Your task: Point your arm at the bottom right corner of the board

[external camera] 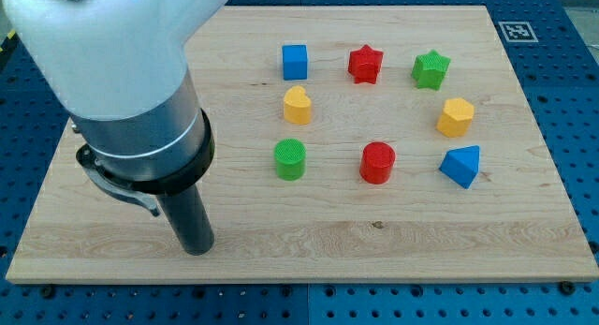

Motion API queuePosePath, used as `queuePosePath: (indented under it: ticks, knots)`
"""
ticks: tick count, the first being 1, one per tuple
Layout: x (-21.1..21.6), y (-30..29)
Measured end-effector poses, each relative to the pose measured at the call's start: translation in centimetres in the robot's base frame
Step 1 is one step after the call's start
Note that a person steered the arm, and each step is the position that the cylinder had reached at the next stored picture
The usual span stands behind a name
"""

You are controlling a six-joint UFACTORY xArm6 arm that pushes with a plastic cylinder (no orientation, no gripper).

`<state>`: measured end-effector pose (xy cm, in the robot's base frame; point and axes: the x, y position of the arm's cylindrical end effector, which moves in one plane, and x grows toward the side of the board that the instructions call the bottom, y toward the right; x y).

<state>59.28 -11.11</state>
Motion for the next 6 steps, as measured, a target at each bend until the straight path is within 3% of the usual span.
queuePosePath:
  ticks: [2,4,5,6]
  knots:
    - [-0.3,3.0]
    - [-0.3,18.3]
    - [-0.3,23.2]
    - [-0.3,24.3]
